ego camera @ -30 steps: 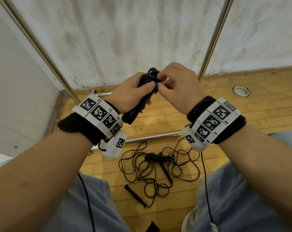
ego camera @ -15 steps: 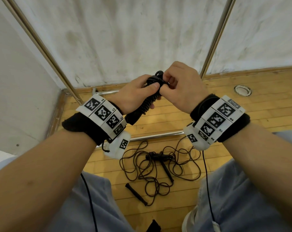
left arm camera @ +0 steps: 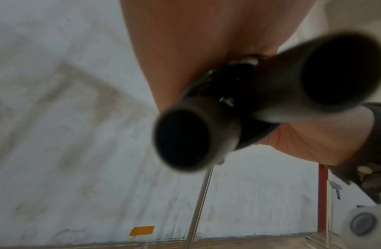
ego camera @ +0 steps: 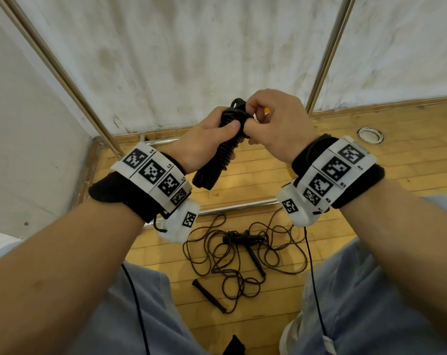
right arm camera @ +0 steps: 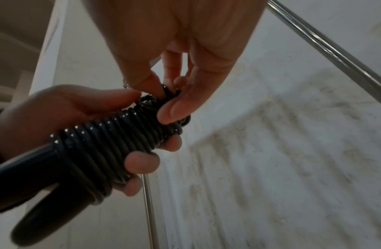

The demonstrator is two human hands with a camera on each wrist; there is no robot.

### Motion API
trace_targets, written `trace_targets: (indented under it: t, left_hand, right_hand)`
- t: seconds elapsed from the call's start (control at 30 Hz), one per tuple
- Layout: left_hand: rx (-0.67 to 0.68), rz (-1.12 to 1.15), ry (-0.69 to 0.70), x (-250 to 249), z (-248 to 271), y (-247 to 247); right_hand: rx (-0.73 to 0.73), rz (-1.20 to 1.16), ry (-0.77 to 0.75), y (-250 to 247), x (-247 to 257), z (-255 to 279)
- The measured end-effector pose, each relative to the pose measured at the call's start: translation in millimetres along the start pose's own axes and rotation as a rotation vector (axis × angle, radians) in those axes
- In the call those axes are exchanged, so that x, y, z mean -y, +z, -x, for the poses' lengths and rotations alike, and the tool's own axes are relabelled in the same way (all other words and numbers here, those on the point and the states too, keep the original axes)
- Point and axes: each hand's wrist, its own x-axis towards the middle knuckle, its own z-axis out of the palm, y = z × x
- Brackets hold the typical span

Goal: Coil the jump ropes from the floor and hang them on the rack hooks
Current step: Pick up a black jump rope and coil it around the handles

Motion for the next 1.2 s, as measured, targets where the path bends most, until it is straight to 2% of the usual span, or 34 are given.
trace_targets:
  t: [0.1,0.3,0.5,0.63,0.77,0.93,1.03,1.2]
  left_hand:
    - [-0.037,-0.002,0.008,0.5,-2.2,-1.3]
    - [-0.083,-0.099,0.015,5.9,-9.7,2.0]
    - [-0.025,-0.073,-0.030,5.2,-8.0,-2.0]
    - [-0.016,-0.006,-0.038,2.7,-7.0,-0.3]
    - [-0.075,-0.093,-0.015,4.6,-11.8,4.8]
    - [-0.076,-0.166,0.001,8.1,-16.7,8.4]
    - [-0.043,-0.125,-0.011,8.6,-15.4,9.0]
    - [0.015,-0.031,-0.045,2.9,-15.1,6.7]
  right_hand:
    - [0.000,-0.006,-0.003,-1.6,0.1,0.0]
    - [0.017,0.140,-0.012,1.1,-0.8,-0.2]
    - [0.080,0.128,-0.054,-1.9,0.3,-0.4]
    - [0.046,0.105,-0.014,-3.0,-1.2,0.2]
    - [0.070,0.089,0.039,-5.5,-3.7,-1.6]
    - [0.123,0.114,0.068,-1.7,-11.4,3.8]
    - [0.143,0.168,0.040,-2.9,-14.1,5.0]
    - [0.073,0.169,-0.048,-14.5,-9.5,3.2]
